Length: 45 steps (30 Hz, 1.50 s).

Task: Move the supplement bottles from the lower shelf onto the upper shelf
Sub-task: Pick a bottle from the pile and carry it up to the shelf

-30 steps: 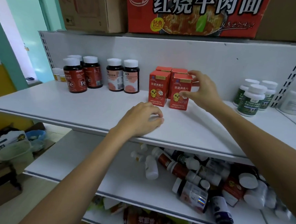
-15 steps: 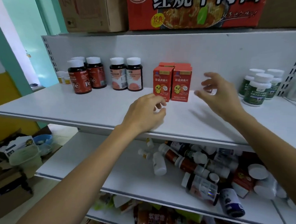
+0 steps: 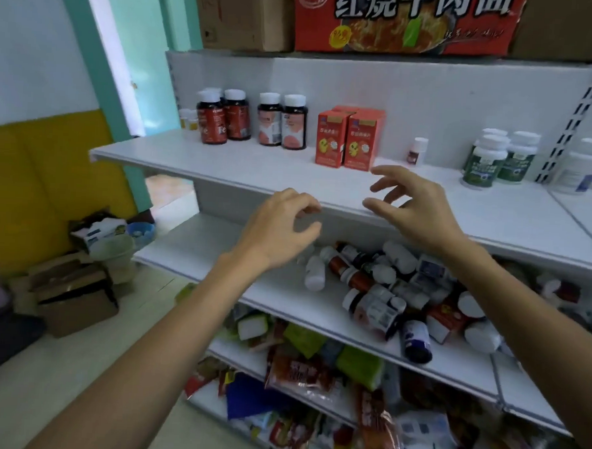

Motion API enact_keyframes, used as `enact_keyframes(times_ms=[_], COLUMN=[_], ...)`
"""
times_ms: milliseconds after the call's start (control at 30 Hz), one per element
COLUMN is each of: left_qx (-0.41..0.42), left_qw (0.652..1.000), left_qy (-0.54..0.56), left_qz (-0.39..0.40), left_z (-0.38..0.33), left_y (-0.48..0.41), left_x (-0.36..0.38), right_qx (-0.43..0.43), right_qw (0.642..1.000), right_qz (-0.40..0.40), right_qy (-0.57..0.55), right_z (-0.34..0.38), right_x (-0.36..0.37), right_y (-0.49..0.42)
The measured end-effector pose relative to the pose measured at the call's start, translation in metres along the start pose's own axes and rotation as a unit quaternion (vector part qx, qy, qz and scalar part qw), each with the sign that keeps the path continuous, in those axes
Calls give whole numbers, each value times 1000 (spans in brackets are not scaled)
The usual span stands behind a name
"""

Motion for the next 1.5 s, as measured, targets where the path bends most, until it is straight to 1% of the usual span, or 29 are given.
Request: enact_keyframes(times_ms=[100,267,467,567,633,733,833,967,1067,1200,1300,1367,1433,1500], left_qx=[-12,-49,-42,-33,-37,-55,-74,-89,-76,-110,-123,-155,-197,-240], left_qw=[1000,998,997,996,993,989,981,975,970,966,955,946,941,934], left_qy=[0,-4,12,27,40,55,67,87,85,83,51,49,64,85], left_qz=[6,48,65,84,105,127,165,184,214,221,266,280,268,250], left_z=[-18,-35,-63,-73,-75,-70,-64,-62,-66,-50,-37,-26,-15,-9], left_y=[43,92,113,117,121,129,136,137,131,112,109,102,90,80], left_x=[4,11,25,39,53,78,110,144,166,197,234,256,272,285], right_qx=[13,47,83,119,144,186,229,267,298,317,334,357,368,362], right_qw=[1000,996,995,992,988,980,970,960,953,947,939,931,925,924], right_qz=[22,73,35,20,13,25,27,28,24,44,67,77,94,116], right_qy=[-8,20,40,49,54,73,79,74,51,41,40,26,19,35], right_z=[0,-1,-9,-24,-37,-59,-80,-111,-137,-180,-213,-232,-249,-258], right_x=[-1,-14,-57,-66,-68,-64,-62,-55,-46,-25,-8,-1,7,15], right_y=[41,96,132,152,168,189,211,233,240,225,212,206,197,185])
Point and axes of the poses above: each hand's wrist, its own y-axis away from the middle knuckle, its own x-axis out of the palm, z = x × y, the point moved 8 cm from there along -y, towards the middle knuckle, and after that the axes turned 6 degrees about -y, right-handed, at the moved point
